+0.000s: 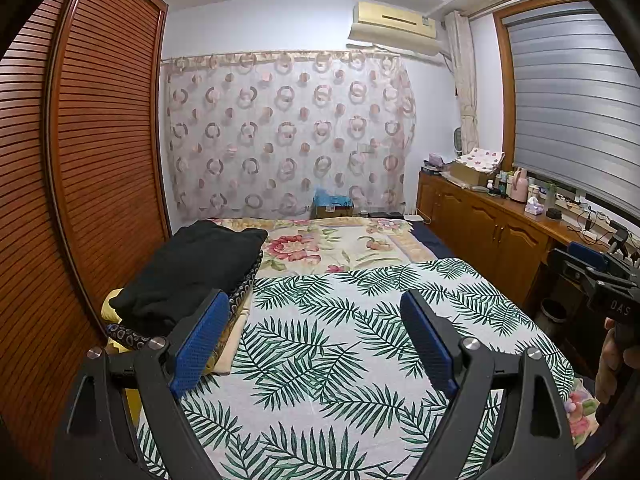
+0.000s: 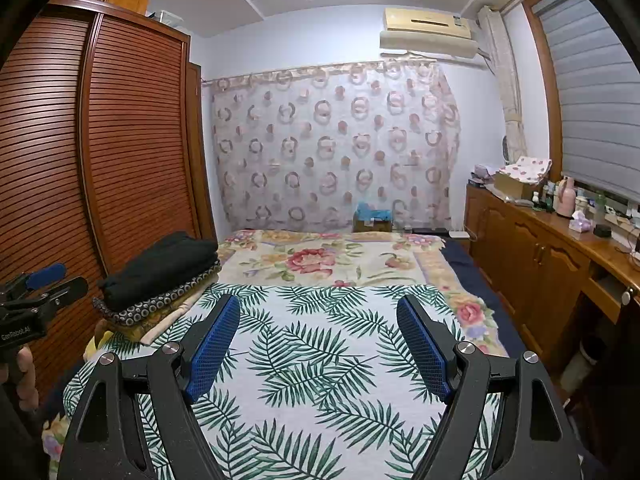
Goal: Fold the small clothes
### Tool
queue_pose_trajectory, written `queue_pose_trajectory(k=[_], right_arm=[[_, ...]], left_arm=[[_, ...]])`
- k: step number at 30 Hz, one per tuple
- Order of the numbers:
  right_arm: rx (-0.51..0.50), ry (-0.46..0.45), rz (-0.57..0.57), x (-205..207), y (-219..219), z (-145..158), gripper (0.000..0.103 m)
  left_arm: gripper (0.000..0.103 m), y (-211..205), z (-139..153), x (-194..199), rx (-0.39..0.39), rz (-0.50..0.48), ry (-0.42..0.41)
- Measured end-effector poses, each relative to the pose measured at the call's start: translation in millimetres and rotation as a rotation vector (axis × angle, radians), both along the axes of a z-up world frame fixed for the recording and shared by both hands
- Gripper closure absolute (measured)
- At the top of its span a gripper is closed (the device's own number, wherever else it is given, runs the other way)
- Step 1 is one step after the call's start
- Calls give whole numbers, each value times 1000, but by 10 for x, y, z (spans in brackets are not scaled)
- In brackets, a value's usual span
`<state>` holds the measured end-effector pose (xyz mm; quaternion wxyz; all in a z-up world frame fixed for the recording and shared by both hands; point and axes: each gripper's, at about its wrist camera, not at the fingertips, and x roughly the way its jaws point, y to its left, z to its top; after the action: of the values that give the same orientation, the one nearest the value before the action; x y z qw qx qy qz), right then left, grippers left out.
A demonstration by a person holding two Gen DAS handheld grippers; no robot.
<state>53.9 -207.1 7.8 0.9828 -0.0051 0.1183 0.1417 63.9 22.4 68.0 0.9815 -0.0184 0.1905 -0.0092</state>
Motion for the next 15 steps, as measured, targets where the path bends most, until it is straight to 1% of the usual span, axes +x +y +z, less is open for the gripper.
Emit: queue_pose_trajectory(k=[15], right_arm=[[0,-7,5,9,-63,-19,21]], left_arm=[[15,-5,-10,-6,2,0,0]])
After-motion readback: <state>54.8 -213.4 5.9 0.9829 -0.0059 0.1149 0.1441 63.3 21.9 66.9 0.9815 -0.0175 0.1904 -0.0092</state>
